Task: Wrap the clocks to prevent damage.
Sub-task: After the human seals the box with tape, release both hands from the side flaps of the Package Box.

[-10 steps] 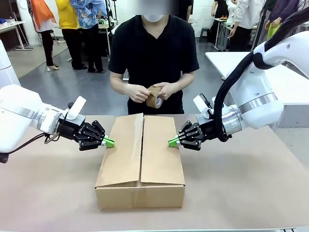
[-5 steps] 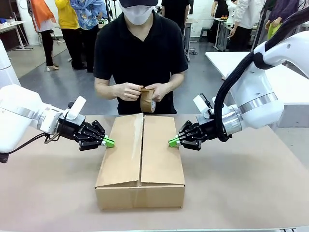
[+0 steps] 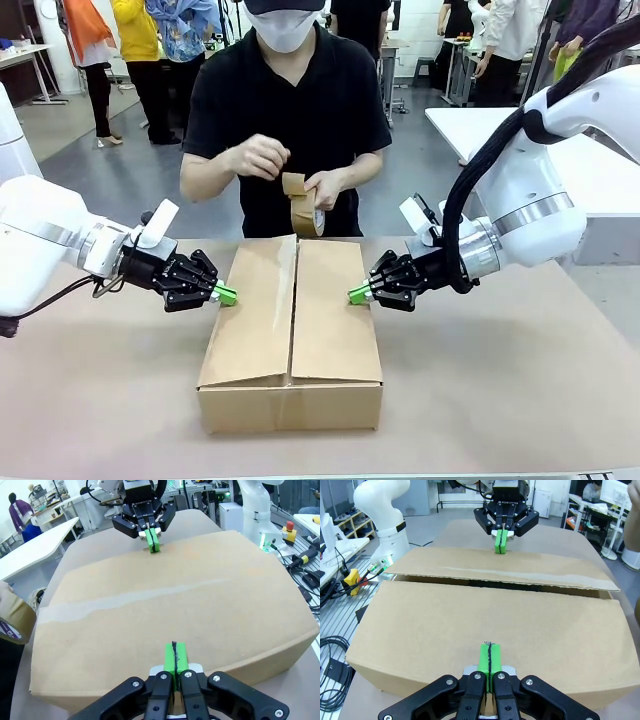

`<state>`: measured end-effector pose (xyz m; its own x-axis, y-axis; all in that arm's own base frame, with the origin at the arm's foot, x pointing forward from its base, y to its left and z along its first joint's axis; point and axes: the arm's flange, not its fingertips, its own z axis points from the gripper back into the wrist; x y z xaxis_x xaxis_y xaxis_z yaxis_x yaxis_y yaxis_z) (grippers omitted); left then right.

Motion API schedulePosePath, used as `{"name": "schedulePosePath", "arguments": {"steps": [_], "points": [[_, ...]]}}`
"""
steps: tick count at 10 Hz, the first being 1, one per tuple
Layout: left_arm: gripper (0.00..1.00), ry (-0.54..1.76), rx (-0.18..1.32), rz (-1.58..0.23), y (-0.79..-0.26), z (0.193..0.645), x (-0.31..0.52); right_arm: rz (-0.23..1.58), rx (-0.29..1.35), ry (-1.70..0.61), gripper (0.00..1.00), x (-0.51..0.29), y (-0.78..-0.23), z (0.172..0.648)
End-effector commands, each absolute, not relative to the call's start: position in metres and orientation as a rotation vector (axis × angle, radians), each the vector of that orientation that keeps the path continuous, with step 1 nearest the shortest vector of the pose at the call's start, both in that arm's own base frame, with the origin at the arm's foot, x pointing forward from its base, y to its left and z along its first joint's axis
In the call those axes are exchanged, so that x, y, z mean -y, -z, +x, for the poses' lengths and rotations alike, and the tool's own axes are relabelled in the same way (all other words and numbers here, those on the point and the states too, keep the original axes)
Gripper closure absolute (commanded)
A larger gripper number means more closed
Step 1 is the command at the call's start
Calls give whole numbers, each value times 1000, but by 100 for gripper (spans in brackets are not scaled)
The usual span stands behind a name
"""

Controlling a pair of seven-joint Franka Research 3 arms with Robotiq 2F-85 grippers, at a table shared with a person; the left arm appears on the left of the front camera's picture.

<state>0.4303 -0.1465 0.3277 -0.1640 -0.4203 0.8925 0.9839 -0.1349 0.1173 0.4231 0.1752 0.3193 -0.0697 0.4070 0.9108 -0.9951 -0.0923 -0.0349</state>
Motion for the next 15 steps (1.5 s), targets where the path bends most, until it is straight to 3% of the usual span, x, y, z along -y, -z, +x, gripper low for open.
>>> {"name": "schedulePosePath", "arguments": {"steps": [1, 15], "points": [[100, 1585, 908, -871, -327, 429, 147, 924, 887, -1459, 99, -176, -314, 421], [100, 1585, 908, -871, -327, 429, 147, 924, 887, -1459, 99, -176, -314, 421]]}}
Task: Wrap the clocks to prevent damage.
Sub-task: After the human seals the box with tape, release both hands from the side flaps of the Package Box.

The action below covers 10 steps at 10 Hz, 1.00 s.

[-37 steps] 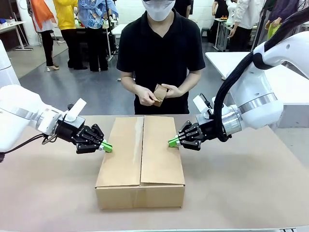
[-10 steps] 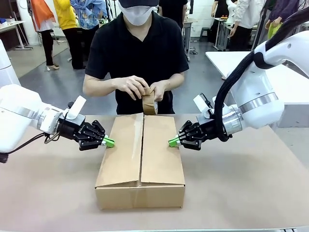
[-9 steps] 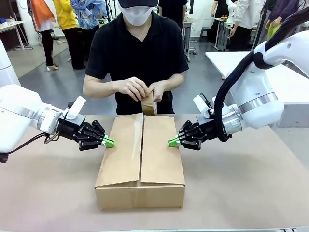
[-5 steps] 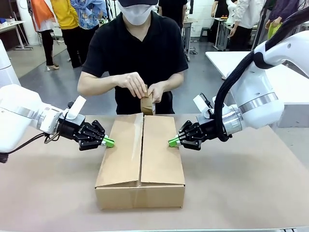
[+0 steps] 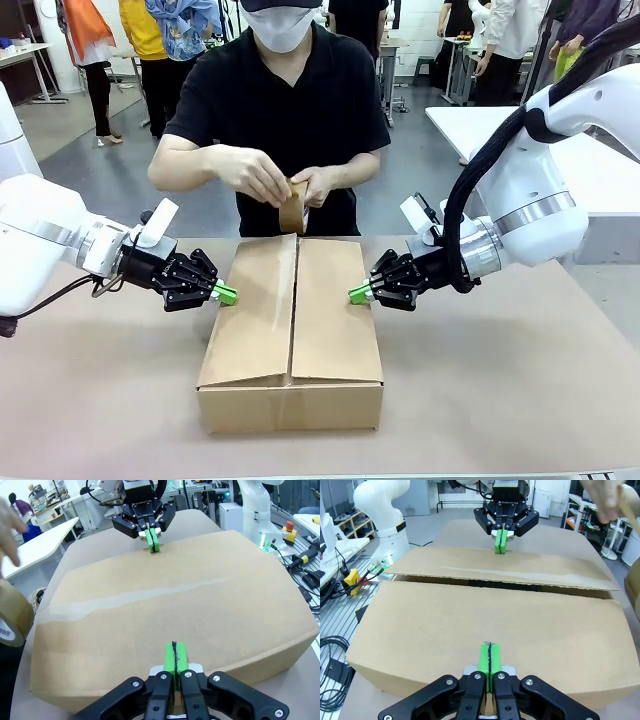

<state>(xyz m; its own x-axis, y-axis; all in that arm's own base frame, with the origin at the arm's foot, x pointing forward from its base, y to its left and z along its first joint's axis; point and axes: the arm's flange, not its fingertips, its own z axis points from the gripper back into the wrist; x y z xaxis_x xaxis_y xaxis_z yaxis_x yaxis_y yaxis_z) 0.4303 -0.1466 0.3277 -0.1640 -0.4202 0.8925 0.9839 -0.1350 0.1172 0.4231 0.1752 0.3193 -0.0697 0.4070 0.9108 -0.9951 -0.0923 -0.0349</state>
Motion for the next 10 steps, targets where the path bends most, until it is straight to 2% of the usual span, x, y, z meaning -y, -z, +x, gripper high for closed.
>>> {"name": "schedulePosePath", "arguments": {"steps": [1, 10], "points": [[100, 1585, 908, -871, -327, 429, 147, 924, 887, -1459, 99, -176, -314, 421], [100, 1585, 908, -871, -327, 429, 147, 924, 887, -1459, 99, -176, -314, 421]]}}
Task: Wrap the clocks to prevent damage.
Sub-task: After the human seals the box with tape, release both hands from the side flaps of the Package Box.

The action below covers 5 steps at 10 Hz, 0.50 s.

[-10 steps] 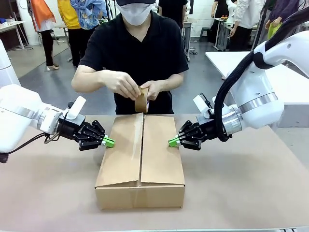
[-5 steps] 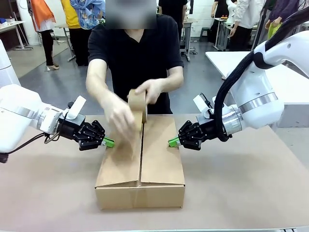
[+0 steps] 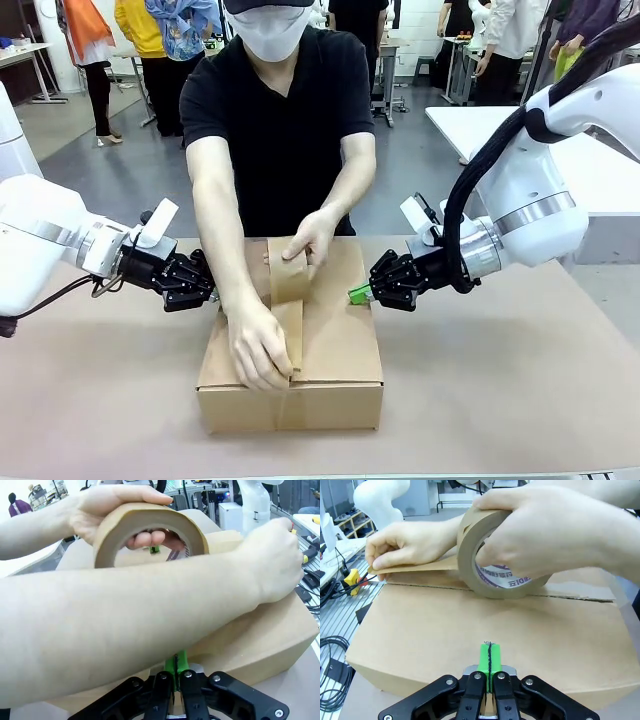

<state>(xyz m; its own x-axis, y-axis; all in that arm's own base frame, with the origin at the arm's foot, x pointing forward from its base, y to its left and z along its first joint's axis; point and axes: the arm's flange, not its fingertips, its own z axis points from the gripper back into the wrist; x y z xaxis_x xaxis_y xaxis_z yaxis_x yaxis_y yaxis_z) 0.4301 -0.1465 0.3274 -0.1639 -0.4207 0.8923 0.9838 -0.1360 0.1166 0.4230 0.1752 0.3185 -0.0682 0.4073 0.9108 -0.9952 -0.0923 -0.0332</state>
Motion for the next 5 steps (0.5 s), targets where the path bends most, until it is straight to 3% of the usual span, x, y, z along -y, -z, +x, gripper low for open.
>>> {"name": "schedulePosePath", "arguments": {"steps": [1, 5], "points": [[100, 1585, 908, -871, -327, 429, 147, 924, 887, -1459, 99, -176, -314, 421], [100, 1585, 908, -871, -327, 429, 147, 924, 887, -1459, 99, -176, -314, 421]]}}
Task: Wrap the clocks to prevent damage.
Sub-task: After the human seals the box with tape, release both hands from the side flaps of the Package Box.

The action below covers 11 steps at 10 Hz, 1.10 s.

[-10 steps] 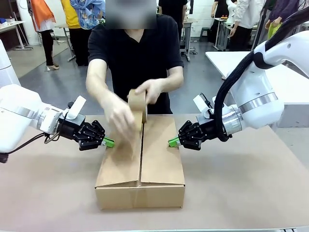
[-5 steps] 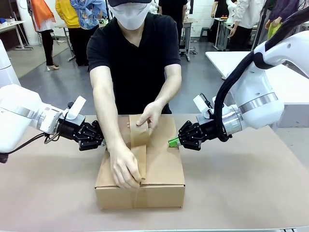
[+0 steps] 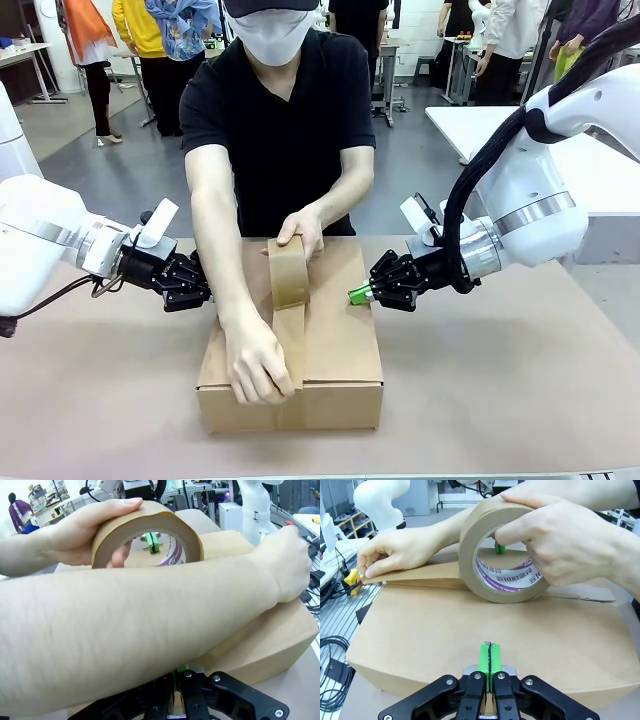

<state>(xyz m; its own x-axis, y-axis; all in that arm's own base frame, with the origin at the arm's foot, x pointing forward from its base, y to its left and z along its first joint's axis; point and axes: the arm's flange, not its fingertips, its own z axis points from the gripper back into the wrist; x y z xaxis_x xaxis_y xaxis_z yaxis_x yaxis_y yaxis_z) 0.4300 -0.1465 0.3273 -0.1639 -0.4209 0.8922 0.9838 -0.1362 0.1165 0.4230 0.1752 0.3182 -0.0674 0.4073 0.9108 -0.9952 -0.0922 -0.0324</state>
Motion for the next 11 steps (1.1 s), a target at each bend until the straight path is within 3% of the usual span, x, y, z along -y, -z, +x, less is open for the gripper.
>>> {"name": "schedulePosePath", "arguments": {"steps": [1, 11], "points": [[100, 1585, 908, -871, -327, 429, 147, 924, 887, -1459, 99, -176, -314, 421], [100, 1585, 908, -871, -327, 429, 147, 924, 887, -1459, 99, -176, -314, 421]]}}
